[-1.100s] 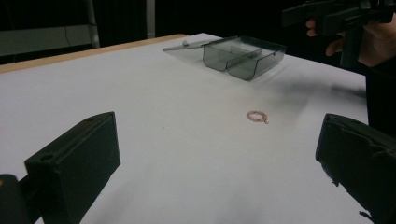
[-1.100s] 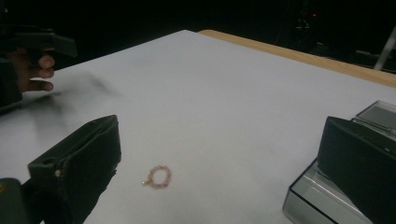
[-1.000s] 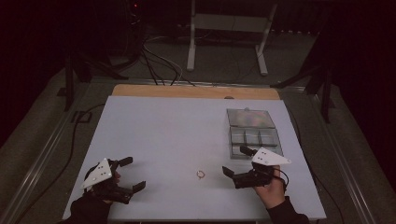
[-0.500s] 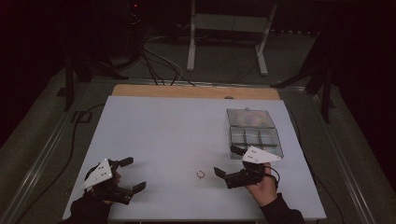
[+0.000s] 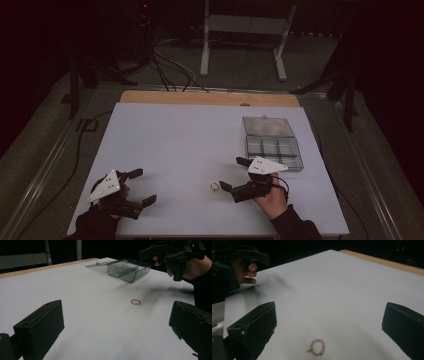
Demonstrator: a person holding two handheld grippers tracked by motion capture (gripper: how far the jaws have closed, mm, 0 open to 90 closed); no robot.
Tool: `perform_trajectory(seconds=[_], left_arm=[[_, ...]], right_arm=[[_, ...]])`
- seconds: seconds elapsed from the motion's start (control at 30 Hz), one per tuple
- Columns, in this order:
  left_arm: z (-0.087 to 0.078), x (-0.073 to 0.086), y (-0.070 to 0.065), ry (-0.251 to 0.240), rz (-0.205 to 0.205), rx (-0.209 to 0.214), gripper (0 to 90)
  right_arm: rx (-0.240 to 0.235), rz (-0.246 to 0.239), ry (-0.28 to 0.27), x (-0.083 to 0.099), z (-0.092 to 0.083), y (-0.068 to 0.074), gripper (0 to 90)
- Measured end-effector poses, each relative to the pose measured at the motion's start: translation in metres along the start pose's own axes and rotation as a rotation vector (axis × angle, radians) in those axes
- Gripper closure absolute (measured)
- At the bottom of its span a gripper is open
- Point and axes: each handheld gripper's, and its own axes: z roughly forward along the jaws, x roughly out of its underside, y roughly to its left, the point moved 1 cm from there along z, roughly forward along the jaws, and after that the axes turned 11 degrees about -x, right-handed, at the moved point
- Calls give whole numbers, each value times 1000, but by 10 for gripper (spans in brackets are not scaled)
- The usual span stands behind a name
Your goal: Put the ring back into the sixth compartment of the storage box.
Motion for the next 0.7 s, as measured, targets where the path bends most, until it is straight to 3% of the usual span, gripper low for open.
perform_trajectory(seconds=[0.7], left_arm=[[0,0,0,-6,-4,9,8]], right_arm=[[-30,47,100,9,25,-4,0]])
